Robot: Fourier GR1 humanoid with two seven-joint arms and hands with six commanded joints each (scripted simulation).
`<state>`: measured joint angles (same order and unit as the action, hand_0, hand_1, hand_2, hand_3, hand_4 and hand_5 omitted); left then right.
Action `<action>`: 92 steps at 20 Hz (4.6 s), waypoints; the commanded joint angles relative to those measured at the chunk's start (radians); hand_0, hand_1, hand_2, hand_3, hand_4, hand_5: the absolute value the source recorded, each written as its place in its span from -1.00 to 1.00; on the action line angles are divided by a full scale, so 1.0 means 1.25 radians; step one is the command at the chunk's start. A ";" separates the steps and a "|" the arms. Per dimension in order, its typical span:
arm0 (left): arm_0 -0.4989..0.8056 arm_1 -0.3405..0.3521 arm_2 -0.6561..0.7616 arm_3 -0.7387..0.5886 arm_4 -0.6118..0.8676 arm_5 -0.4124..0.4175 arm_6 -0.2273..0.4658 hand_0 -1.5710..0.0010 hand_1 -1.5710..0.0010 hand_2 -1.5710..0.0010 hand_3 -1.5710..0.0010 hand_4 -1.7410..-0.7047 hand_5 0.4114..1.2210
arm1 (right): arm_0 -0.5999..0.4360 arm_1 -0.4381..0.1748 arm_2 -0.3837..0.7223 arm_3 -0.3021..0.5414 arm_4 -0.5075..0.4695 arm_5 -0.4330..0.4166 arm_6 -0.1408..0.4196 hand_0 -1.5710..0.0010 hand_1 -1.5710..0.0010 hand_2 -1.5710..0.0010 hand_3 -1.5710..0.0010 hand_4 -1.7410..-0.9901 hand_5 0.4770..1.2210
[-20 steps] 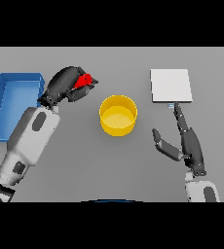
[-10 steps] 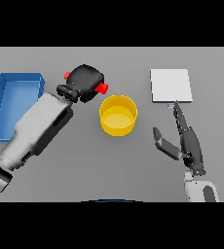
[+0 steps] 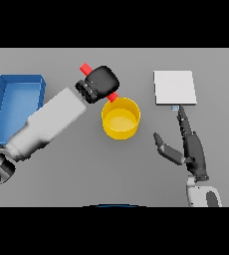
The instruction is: Pick up the red beaker and tilt it to pour out 1 green nut into yellow bowl. Pick up the yellow bowl and place it on the metallic measuring scale.
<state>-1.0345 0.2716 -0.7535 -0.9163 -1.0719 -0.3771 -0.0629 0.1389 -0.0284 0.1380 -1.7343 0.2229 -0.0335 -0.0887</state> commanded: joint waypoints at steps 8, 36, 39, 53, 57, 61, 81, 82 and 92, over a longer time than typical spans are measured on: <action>-0.088 0.012 -0.136 0.036 -0.134 0.003 -0.076 -1.00 -1.00 -1.00 -0.98 -0.99 1.00 | -0.010 0.005 -0.003 -0.003 0.005 -0.014 -0.001 1.00 1.00 1.00 1.00 0.58 -0.76; -0.449 0.201 0.338 0.430 0.116 0.015 0.019 -1.00 -1.00 -1.00 -0.93 -0.99 1.00 | -0.030 0.006 0.007 0.019 -0.009 0.008 -0.030 1.00 1.00 1.00 1.00 0.67 -0.72; -0.373 0.257 0.468 0.454 0.239 0.056 0.047 -1.00 -1.00 -1.00 -0.97 -1.00 1.00 | -0.046 -0.003 0.005 0.025 0.000 0.005 -0.017 1.00 1.00 1.00 1.00 0.64 -0.67; 0.221 0.218 0.696 0.066 0.557 0.292 0.359 -1.00 -1.00 -1.00 -1.00 -1.00 1.00 | -0.044 -0.033 0.000 0.031 -0.006 0.026 -0.042 1.00 1.00 1.00 1.00 0.57 -0.46; 0.345 0.187 0.705 -0.064 0.589 0.314 0.389 -1.00 -1.00 -1.00 -1.00 -1.00 0.83 | -0.028 -0.035 0.006 0.019 -0.001 0.028 -0.048 1.00 1.00 1.00 1.00 0.51 -0.47; 0.410 0.166 0.708 -0.134 0.602 0.330 0.446 -1.00 -1.00 -1.00 -1.00 -1.00 0.27 | -0.033 -0.028 0.009 0.027 0.003 0.023 -0.050 1.00 1.00 1.00 1.00 0.55 -0.48; 0.456 0.187 0.673 -0.217 0.658 0.176 0.394 0.96 0.96 0.96 0.96 0.84 -0.41 | -0.092 -0.085 0.046 0.028 0.088 0.048 -0.007 1.00 1.00 1.00 1.00 0.76 -0.50; 0.458 0.181 0.673 -0.226 0.663 0.177 0.396 0.97 0.97 0.97 0.97 0.83 -0.39 | -0.122 -0.108 0.059 0.038 0.108 0.072 0.012 1.00 1.00 1.00 1.00 0.74 -0.49; 0.466 0.165 0.671 -0.239 0.672 0.173 0.406 1.00 1.00 1.00 1.00 0.80 -0.32 | -0.383 -0.289 0.248 0.153 0.405 0.214 -0.014 1.00 1.00 1.00 1.00 0.54 -0.57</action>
<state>-0.4523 0.4781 0.0851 -1.2154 -0.2322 -0.1606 0.4452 -0.3400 -0.3894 0.4477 -1.5425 0.7286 0.2334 -0.1058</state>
